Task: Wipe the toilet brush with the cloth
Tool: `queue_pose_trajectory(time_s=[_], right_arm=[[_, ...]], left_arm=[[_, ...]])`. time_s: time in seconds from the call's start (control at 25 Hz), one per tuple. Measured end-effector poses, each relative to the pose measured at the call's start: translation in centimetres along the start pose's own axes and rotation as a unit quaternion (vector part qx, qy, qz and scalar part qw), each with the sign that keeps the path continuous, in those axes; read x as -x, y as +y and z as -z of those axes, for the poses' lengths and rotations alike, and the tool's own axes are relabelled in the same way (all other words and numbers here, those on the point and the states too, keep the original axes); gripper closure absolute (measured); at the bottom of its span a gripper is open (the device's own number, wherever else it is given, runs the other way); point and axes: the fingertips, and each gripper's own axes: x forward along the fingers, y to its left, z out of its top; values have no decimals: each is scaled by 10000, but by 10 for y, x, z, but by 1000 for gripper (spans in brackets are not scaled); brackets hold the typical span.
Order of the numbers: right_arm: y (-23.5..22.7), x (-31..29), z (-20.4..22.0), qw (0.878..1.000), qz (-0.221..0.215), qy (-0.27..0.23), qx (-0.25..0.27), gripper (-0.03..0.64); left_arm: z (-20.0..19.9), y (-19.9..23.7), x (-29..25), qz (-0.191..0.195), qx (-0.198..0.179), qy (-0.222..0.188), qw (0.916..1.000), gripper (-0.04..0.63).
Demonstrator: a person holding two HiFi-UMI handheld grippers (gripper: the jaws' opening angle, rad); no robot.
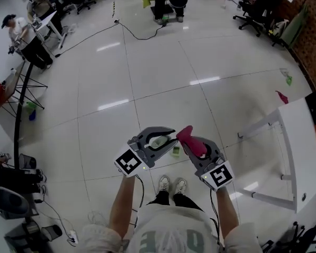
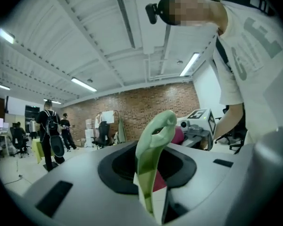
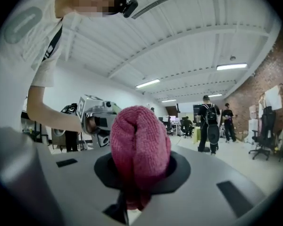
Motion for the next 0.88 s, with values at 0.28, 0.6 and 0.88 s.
queue_pose_trajectory(time_s=[0.28, 0.6, 0.88], right_arm=[[30, -8, -8, 9962, -397, 188, 758, 548], [46, -29, -20, 9936, -761, 378, 746, 548], [51, -48, -3, 9927, -835, 660, 571, 548]], left_arm=[[-29, -14, 13, 87, -30, -137, 9999, 505], [-37, -4, 28, -64, 113, -407, 9991, 506], [-53, 9, 36, -126, 230, -795, 9965, 505]])
